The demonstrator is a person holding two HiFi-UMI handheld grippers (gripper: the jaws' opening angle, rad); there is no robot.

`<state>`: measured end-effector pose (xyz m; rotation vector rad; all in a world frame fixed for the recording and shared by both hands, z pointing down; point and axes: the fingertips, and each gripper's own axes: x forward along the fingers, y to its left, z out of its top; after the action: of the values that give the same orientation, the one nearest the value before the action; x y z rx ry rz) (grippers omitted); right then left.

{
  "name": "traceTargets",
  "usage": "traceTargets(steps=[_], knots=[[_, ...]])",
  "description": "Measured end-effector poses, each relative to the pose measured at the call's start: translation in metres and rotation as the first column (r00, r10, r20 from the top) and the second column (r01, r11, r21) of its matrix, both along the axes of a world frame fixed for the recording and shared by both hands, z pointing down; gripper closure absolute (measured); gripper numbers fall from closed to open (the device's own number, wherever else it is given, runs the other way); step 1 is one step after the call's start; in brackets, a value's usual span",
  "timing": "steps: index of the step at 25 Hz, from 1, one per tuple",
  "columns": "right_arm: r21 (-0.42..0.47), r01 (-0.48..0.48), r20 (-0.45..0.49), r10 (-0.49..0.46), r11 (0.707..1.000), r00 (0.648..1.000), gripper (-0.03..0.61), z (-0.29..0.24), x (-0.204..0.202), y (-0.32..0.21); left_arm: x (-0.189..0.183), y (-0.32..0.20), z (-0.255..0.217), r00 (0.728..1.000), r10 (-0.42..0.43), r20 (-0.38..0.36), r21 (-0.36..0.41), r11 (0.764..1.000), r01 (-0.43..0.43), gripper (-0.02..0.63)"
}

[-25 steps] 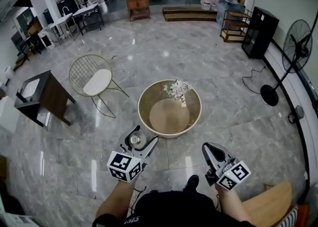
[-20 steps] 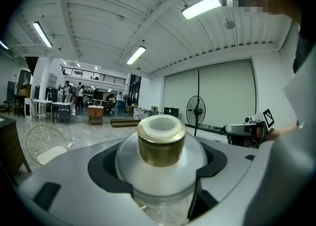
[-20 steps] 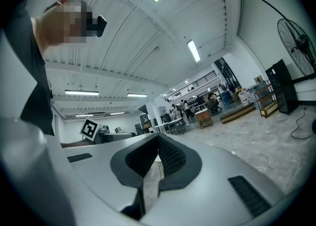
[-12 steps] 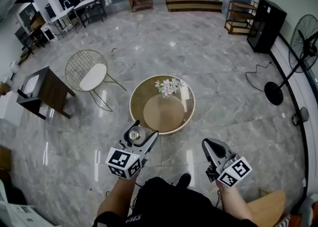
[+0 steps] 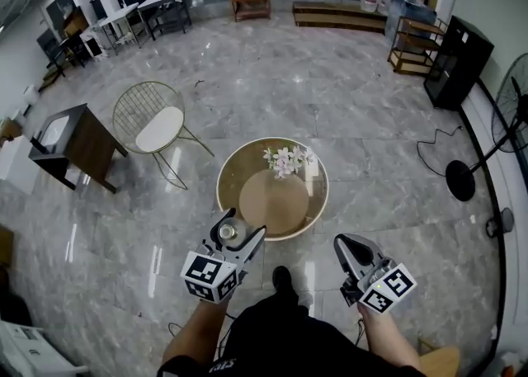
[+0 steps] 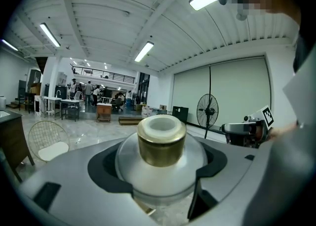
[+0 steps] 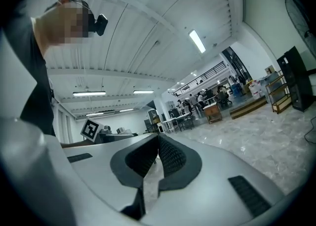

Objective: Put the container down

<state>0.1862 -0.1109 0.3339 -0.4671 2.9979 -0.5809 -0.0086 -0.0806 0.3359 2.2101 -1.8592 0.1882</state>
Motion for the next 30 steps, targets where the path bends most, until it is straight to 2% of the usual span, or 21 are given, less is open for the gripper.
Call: traceTargets(steps=[8, 15, 20, 24, 30], knots=[[0.042, 0.046, -0.034, -0.045, 0.998, 0.998, 0.562, -0.017, -0.068, -0.079, -0.057, -0.071, 0.000, 1.000, -0.019, -0.025, 0.040, 0.999, 0.020, 0.267], [0.020, 0.120, -0.051, -0.119, 0.993, 0.992, 0.563, -0.008, -0.112, -0.115, -0.092, -0.106, 0.004, 0.997, -0.075, -0.028, 0.046, 0.996, 0.076, 0.267], [0.004, 0.181, -0.048, -0.180, 0.984, 0.982, 0.563, -0.001, -0.119, -0.151, -0.089, -0.131, 0.008, 0.993, -0.117, -0.024, 0.022, 0.993, 0.118, 0.267], [-0.008, 0.257, -0.039, -0.257, 0.966, 0.966, 0.562, 0.004, -0.120, -0.177, -0.083, -0.149, 0.011, 0.983, -0.182, -0.032, 0.003, 0.983, 0.182, 0.267], [-0.020, 0.330, -0.029, -0.330, 0.944, 0.944, 0.563, 0.011, -0.097, -0.222, -0.064, -0.178, 0.016, 0.959, -0.280, -0.038, -0.009, 0.960, 0.280, 0.267]])
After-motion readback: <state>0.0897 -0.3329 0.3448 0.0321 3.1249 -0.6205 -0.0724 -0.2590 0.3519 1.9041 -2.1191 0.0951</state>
